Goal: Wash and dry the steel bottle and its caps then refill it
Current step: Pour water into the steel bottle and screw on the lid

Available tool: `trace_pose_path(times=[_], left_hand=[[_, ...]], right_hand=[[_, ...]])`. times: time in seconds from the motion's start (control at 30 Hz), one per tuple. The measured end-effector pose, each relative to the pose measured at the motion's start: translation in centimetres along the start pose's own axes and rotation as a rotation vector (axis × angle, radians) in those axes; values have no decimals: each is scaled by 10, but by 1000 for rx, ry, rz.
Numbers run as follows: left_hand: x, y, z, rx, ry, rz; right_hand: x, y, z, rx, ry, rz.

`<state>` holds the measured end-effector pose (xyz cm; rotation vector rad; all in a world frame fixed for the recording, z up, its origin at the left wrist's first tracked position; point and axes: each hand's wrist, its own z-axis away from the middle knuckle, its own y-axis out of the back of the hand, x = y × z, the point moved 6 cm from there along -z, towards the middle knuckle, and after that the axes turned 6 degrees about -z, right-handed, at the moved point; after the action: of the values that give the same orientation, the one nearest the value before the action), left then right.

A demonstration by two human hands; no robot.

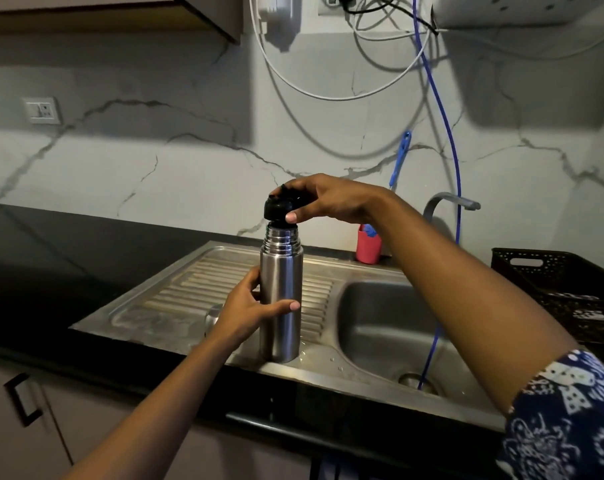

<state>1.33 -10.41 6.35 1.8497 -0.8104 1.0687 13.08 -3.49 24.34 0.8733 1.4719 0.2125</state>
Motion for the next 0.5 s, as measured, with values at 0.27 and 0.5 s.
trace_pose_path(times=[0.27, 0.5], left_hand=[[-18, -6, 6, -93, 15, 25], [-20, -6, 4, -97, 5, 15]], right_hand=[[4, 3, -8, -55, -37, 80], [17, -11, -10, -56, -76, 136]])
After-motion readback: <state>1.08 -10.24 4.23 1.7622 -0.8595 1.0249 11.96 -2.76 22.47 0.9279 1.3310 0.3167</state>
